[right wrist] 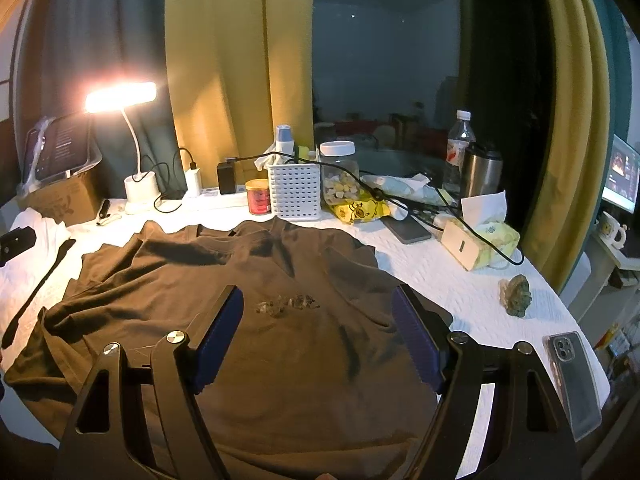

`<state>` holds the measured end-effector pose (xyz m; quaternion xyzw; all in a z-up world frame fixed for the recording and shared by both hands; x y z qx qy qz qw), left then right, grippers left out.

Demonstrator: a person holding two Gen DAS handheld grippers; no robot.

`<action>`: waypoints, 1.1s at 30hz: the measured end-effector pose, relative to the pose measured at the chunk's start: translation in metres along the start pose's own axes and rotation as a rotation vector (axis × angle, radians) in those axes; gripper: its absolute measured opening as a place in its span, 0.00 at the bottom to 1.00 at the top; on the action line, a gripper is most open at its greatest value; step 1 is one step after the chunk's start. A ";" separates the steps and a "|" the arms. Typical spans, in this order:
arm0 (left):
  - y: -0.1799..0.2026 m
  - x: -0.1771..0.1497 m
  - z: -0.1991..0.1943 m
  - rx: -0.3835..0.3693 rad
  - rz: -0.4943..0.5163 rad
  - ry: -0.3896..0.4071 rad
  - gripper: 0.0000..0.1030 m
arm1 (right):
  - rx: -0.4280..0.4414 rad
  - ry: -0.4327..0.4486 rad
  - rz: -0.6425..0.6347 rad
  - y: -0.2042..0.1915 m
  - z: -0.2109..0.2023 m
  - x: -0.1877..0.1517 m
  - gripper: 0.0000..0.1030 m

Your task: Fold small clothes

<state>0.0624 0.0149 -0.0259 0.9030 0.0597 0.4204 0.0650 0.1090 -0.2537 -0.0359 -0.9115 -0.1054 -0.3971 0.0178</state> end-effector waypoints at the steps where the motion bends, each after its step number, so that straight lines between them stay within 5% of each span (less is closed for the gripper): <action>1: -0.001 0.000 -0.001 0.006 -0.001 0.003 0.99 | 0.002 0.001 -0.001 -0.001 -0.001 0.000 0.77; 17: -0.004 0.002 -0.006 -0.001 0.005 0.009 0.99 | 0.013 0.003 -0.022 -0.009 -0.005 0.007 0.77; 33: -0.009 0.002 -0.003 0.076 0.011 0.013 0.99 | 0.013 -0.006 -0.016 -0.007 -0.002 0.006 0.77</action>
Point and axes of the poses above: each gripper's, at about its wrist camera, not at the fingertips, and z roughly the way its jaws point, y to its right, x to its top, the point moved 7 cm from there along z, roughly the way its jaws point, and after that the axes turned 14 degrees about -y, right-handed, at the moved point
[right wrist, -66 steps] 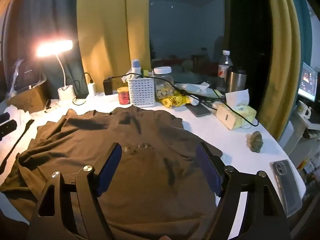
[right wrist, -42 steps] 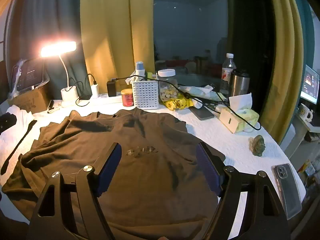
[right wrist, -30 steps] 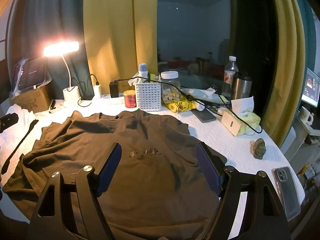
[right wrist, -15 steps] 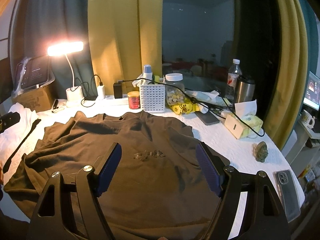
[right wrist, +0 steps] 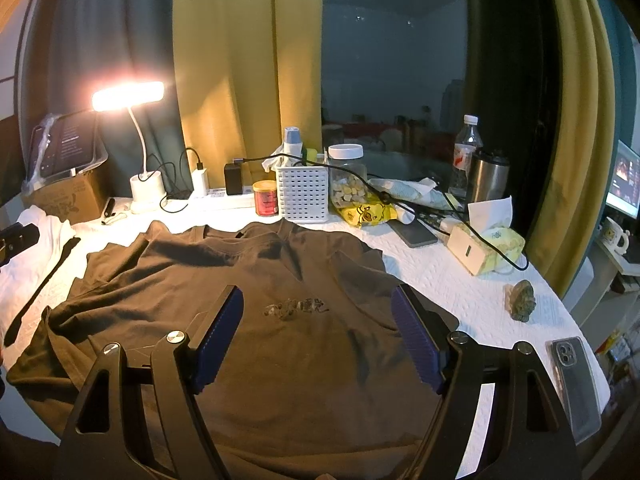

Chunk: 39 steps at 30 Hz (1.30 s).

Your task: Fold small clothes

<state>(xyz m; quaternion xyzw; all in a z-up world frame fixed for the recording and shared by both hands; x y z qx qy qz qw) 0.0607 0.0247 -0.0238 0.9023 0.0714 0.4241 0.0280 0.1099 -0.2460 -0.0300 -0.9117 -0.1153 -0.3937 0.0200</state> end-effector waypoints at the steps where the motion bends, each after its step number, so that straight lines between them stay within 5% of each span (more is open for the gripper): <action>1: 0.000 0.000 0.000 -0.001 0.000 0.001 0.99 | 0.000 -0.001 0.000 0.000 0.000 0.000 0.77; 25: 0.010 0.005 0.019 -0.007 0.019 -0.037 0.99 | 0.006 -0.017 0.017 0.009 0.012 -0.005 0.77; 39: 0.026 0.013 0.059 -0.028 0.040 -0.115 0.99 | -0.017 -0.067 0.073 0.058 0.055 0.005 0.77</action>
Point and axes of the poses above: each gripper's, at about its wrist camera, not at the fingertips, and z roughly the way its jaws point, y to its right, x to its top, the point moved 7 cm from there along z, roughly the way its jaws point, and after that the axes turned 14 degrees about -y, right-handed, at the moved point
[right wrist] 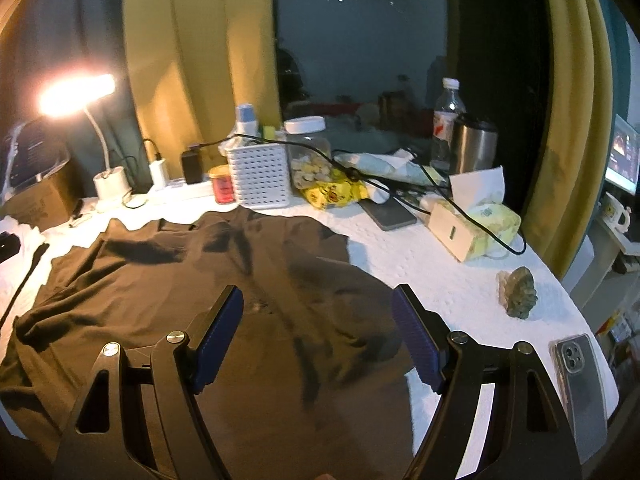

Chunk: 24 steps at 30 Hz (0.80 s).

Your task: Fold small clothes

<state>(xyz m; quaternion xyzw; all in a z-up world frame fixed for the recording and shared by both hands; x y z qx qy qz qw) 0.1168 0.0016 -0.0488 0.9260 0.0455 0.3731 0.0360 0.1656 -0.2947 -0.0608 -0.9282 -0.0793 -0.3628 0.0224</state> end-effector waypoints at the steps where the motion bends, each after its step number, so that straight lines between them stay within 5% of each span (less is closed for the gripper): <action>1: 0.001 0.001 0.004 0.004 0.002 -0.007 0.99 | 0.002 -0.007 0.008 0.006 0.005 0.001 0.77; 18: 0.000 0.007 0.053 0.068 0.008 -0.116 0.99 | 0.028 -0.251 0.156 0.094 0.095 -0.007 0.76; 24: 0.000 0.006 0.063 0.055 0.006 -0.145 0.99 | 0.046 -0.303 0.138 0.092 0.106 -0.019 0.64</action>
Point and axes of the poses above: each gripper's, at about its wrist camera, not at the fingertips, and z roughly the way its jaws point, y to its right, x to its top, the point moved 7 cm from there along z, roughly the way its jaws point, and after that the axes turned 14 degrees about -y, right-handed, at the moved point
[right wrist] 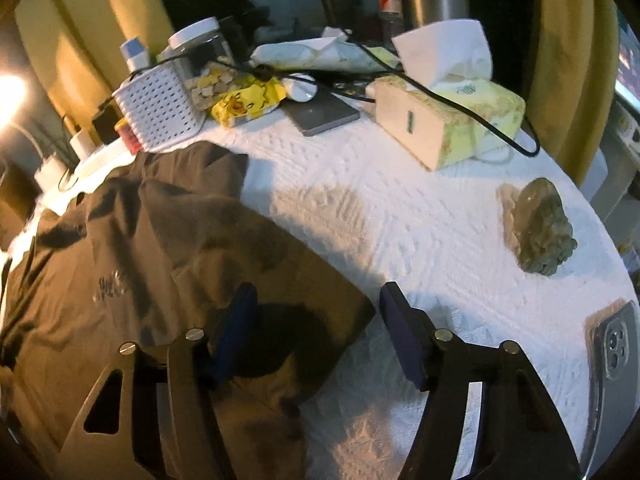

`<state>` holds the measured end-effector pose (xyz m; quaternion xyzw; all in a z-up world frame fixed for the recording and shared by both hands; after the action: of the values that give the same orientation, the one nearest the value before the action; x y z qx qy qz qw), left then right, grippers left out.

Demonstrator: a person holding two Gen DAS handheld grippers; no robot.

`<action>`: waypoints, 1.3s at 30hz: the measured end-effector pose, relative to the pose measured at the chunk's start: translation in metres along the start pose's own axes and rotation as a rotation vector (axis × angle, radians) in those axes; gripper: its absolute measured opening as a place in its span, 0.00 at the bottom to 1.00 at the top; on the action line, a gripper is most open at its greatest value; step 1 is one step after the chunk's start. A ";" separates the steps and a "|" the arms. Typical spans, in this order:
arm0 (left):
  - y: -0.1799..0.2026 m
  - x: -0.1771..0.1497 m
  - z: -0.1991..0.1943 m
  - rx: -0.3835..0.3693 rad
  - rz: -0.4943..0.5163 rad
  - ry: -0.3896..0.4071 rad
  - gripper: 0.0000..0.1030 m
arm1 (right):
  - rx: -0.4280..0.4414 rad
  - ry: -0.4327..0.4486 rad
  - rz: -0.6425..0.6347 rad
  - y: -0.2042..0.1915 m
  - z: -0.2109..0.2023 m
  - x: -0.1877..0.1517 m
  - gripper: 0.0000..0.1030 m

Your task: Fold small clothes

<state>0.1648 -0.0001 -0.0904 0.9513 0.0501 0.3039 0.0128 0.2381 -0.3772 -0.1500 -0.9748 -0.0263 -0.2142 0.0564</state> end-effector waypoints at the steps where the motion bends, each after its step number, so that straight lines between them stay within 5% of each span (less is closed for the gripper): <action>1: 0.001 0.000 0.001 -0.005 0.002 -0.002 0.99 | 0.010 0.001 -0.016 -0.004 0.000 -0.001 0.56; 4: 0.000 -0.002 -0.001 -0.015 0.006 -0.006 0.99 | 0.010 -0.007 -0.042 -0.013 0.002 0.000 0.09; 17: -0.018 -0.015 -0.018 -0.052 -0.023 0.018 0.99 | 0.071 0.116 -0.282 -0.096 -0.050 -0.003 0.08; 29: -0.039 -0.031 -0.026 -0.064 -0.055 0.024 0.99 | 0.083 -0.015 -0.468 -0.157 -0.025 -0.052 0.08; 30: -0.039 -0.032 -0.026 -0.065 -0.057 0.022 0.99 | 0.091 -0.028 -0.481 -0.160 -0.023 -0.056 0.10; 32: -0.040 -0.034 -0.024 -0.071 -0.059 0.017 0.99 | 0.105 -0.059 -0.509 -0.166 -0.020 -0.063 0.34; 34: -0.040 -0.034 -0.023 -0.074 -0.061 0.014 0.99 | 0.117 -0.066 -0.537 -0.173 -0.023 -0.069 0.47; 39: -0.041 -0.035 -0.022 -0.073 -0.064 0.013 0.99 | 0.137 -0.017 -0.559 -0.182 -0.043 -0.064 0.47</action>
<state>0.1200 0.0370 -0.0948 0.9461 0.0694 0.3113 0.0570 0.1487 -0.2031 -0.1195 -0.9255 -0.3089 -0.2107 0.0605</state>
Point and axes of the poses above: each gripper's, at about its wrist camera, not at the fingertips, and z roughly the way its jaws point, y to its right, x to its top, the point moved 7 cm from there along z, roughly the way its jaws point, and after that the axes turned 14 degrees about -y, right-handed, at the moved point
